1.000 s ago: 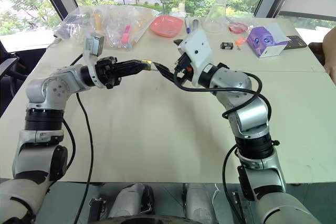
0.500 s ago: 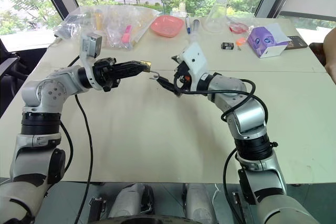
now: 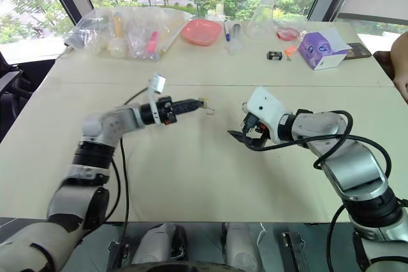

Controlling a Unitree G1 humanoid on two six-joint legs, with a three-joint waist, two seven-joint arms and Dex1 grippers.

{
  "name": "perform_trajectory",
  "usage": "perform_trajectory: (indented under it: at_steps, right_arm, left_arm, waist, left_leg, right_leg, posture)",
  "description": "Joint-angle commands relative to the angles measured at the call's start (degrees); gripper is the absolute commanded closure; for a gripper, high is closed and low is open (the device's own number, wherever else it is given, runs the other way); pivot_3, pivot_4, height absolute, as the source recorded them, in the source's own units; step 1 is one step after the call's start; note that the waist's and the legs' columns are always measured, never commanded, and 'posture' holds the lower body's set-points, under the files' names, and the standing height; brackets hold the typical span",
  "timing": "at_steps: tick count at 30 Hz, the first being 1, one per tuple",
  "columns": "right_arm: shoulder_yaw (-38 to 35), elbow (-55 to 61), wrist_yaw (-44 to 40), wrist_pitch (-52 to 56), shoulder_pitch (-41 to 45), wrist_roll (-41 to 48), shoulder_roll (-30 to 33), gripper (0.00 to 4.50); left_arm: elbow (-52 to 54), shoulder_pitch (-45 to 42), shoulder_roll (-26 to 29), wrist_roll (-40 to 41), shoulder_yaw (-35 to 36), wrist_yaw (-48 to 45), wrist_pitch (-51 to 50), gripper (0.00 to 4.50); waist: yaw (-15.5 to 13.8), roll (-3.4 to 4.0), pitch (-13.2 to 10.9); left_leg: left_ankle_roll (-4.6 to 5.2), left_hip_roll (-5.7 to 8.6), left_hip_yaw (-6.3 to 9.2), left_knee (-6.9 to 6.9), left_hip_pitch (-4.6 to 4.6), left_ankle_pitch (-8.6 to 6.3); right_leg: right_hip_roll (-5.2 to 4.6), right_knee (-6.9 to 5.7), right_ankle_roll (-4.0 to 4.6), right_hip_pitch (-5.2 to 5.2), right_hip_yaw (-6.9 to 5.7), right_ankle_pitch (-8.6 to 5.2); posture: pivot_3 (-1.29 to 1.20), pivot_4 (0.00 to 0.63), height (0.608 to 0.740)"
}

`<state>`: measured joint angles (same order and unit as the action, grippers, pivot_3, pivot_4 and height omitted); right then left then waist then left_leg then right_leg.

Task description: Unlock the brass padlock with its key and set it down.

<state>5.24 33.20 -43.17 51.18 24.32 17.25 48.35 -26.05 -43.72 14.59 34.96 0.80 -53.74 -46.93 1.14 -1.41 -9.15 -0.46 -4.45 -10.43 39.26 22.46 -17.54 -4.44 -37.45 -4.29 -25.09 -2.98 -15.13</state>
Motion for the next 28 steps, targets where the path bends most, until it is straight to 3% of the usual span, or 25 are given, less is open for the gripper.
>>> perform_trajectory:
  at_steps: [1, 9, 18, 21, 24, 28]
  right_arm:
    - [-1.01, 2.78, 1.06, 2.09, 0.62, 0.25, 0.8, 0.05]
    - [-1.17, 3.58, 3.68, 4.0, 0.71, 1.04, -2.15, 0.05]
    - [-0.73, 3.19, 5.15, 3.93, 0.08, 0.89, -2.86, 0.0]
    - [-0.93, 3.49, 5.25, 3.9, -0.62, 0.88, -2.36, 0.0]
    - [-2.04, 3.98, 6.32, 3.15, -3.11, 0.83, -2.87, 0.0]
    - [-6.31, 2.67, 9.65, -0.05, -8.33, 3.02, -9.96, 0.0]
  left_arm:
    - [-6.62, -3.0, -2.72, -0.99, 0.76, 0.82, 0.2, 4.5]
    - [-16.32, -5.71, -5.12, -5.23, -0.99, -4.35, 3.61, 4.5]
    - [-15.72, -4.26, -3.59, -11.27, -3.01, -4.18, 8.4, 0.16]
    - [-8.89, -1.79, -0.86, -12.85, -2.88, -2.64, 10.65, 0.16]
    - [4.96, 3.34, 3.53, -10.61, -0.2, -1.11, 8.24, 0.16]
    - [24.87, 13.38, 7.16, -4.63, 6.18, 4.06, 2.54, 0.16]
  waist:
    - [-0.35, 0.0, 0.0]
    - [-0.43, -0.01, 0.0]
    - [-0.48, -0.01, 0.02]
    - [-0.15, -0.01, 0.03]
    - [0.02, -0.01, 0.02]
    - [-0.22, -0.01, 0.03]
  left_leg:
    - [0.0, 0.0, 0.02, 0.01, -0.01, 0.0]
    - [0.03, 0.04, 0.07, 0.0, 0.1, -0.01]
    - [0.04, 0.04, 0.17, 0.03, 0.04, -0.01]
    - [0.04, 0.04, 0.43, 0.06, -0.02, -0.01]
    - [0.03, -0.01, 0.51, -0.01, -0.02, -0.01]
    - [0.0, -0.06, 0.56, -0.07, 0.05, 0.01]
  right_leg:
    - [0.0, 0.0, 0.0, 0.02, -0.01, 0.0]
    - [-0.03, 0.13, 0.01, 0.02, -0.07, 0.0]
    - [-0.04, 0.12, 0.01, 0.14, -0.14, 0.0]
    - [-0.05, 0.12, 0.03, 0.25, -0.18, 0.0]
    - [-0.01, 0.1, 0.04, 0.21, -0.19, 0.0]
    - [0.0, 0.13, 0.04, 0.15, -0.23, -0.01]
  posture:
    - [0.0, 0.15, 0.74]
    - [0.0, 0.15, 0.74]
    - [0.0, 0.15, 0.74]
    - [0.0, 0.15, 0.74]
    - [0.0, 0.15, 0.74]
    - [0.0, 0.15, 0.74]
